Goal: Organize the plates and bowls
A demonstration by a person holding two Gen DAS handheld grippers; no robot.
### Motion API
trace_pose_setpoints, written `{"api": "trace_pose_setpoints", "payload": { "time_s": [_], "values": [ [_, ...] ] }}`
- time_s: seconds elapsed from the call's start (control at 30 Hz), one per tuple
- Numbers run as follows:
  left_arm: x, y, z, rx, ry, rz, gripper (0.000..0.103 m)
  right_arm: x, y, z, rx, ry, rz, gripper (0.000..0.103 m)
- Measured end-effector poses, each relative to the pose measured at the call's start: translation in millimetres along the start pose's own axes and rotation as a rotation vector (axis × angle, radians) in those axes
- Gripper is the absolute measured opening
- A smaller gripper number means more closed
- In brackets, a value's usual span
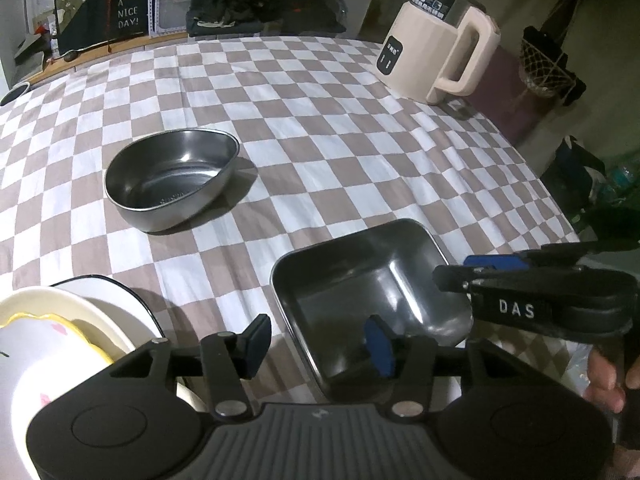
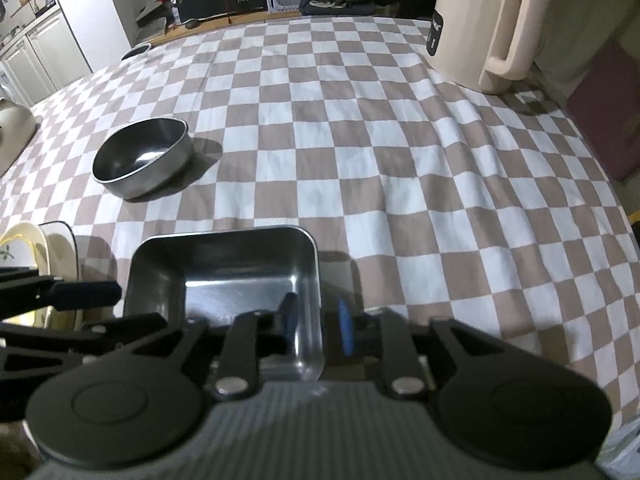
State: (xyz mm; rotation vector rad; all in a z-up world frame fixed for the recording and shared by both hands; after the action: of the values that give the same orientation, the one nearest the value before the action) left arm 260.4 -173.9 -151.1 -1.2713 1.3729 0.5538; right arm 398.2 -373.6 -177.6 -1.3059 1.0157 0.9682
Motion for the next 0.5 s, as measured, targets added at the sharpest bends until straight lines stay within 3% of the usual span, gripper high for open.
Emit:
{"api": "trace_pose_setpoints", "payload": {
  "time_s": [0.07,0.2,0.37,0.5],
  "values": [
    [-2,0,-1,0.000,0.001,-0.005,0.058,-4,2,0,-0.001,-0.006,-0.017,0.044],
    [-8,0,-2,0.008,-0.008,-0.023,0.082,-13,4,-2,0.022,-0.003,-0.051,0.056],
    [-19,-3,1,0.008,-0.012,-0.058,0.096,-24,3,-9,0.072,0.023,-0.092,0.087],
    [-28,-7,6,0.010,-0.032,-0.092,0.103,-31,1,-13,0.107,0.039,-0.129,0.101]
  ]
}}
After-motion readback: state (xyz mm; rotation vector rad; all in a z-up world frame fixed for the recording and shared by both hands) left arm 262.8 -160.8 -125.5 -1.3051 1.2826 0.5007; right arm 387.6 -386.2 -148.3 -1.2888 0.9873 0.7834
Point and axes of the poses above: each gripper's, at about its wrist camera, not at the fingertips, and x roughly the way its jaws point, z to its left, y to its underside, the point moved 5 cm from there along x, roughly the way its jaws point, and after that the axes turned 9 degrees about z, right-handed, at the moved point
